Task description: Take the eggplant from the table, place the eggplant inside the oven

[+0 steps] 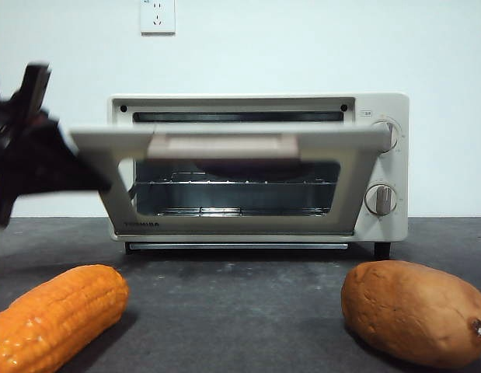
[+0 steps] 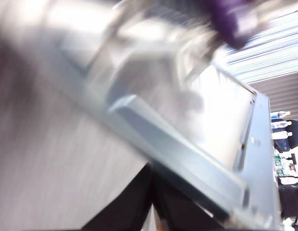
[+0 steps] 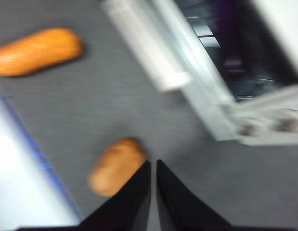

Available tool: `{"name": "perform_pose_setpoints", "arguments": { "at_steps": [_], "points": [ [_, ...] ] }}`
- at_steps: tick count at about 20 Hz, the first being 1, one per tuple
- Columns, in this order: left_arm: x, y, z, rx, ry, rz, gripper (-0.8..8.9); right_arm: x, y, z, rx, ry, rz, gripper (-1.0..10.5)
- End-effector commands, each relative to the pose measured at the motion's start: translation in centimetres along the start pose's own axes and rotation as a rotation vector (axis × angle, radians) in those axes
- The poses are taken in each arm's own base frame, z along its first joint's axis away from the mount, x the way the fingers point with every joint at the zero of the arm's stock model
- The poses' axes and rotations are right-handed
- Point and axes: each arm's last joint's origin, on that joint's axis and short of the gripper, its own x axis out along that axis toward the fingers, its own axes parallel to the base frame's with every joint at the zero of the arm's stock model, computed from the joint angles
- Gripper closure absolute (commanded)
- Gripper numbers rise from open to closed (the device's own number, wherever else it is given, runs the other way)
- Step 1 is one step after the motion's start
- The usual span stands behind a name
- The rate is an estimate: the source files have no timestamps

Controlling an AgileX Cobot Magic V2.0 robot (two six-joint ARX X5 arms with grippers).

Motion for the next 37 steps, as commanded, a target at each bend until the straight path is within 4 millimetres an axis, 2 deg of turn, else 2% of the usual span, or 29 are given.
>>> {"name": "perform_pose_setpoints", "arguments": {
  "at_steps": [1, 6, 9, 14, 17, 19, 21, 23, 26, 29, 33, 37],
  "points": [
    [-0.3, -1.3, 2.7, 0.027, -0.034, -0.033, 8.08, 0.4, 0.7, 0.2, 0.011, 0.001, 0.100, 9.4],
    [-1.5, -4.5, 6.1, 0.113, -0.099, -0.033, 8.08, 2.7, 1.1, -0.8, -0.001, 0.060, 0.067, 9.4],
    [-2.7, -6.9, 6.4, 0.166, -0.149, 0.052, 8.08, 4.8, 1.1, -1.8, -0.002, 0.099, -0.032, 9.4],
    [-4.4, -11.4, 4.3, 0.326, -0.190, 0.319, 8.08, 8.6, -0.2, -3.7, 0.088, 0.092, -0.182, 9.4],
    [-5.3, -13.7, 2.6, 0.424, -0.200, 0.498, 8.08, 10.6, -2.1, -4.8, 0.224, 0.039, -0.249, 9.4],
    [-5.7, -14.9, 1.0, 0.474, -0.236, 0.556, 8.08, 11.4, -4.1, -5.9, 0.377, -0.030, -0.320, 9.4],
    [-5.9, -14.9, -1.1, 0.500, -0.289, 0.602, 8.08, 11.8, -6.0, -7.4, 0.536, -0.147, -0.400, 9.4],
    [-5.9, -13.9, -3.4, 0.488, -0.341, 0.627, 8.08, 11.7, -7.0, -9.0, 0.640, -0.285, -0.443, 9.4],
    [-5.6, -11.8, -6.8, 0.474, -0.401, 0.661, 8.08, 11.9, -7.1, -11.5, 0.690, -0.451, -0.465, 9.4],
    [-5.2, -10.3, -9.3, 0.459, -0.436, 0.673, 8.08, 12.9, -6.2, -13.5, 0.699, -0.526, -0.485, 9.4],
    [-5.2, -10.2, -10.1, 0.363, -0.427, 0.650, 8.08, 13.4, -5.9, -14.2, 0.691, -0.491, -0.487, 9.4],
    [-5.2, -10.3, -10.0, 0.367, -0.436, 0.648, 8.08, 13.3, -5.9, -14.1, 0.689, -0.505, -0.489, 9.4]
  ]
}}
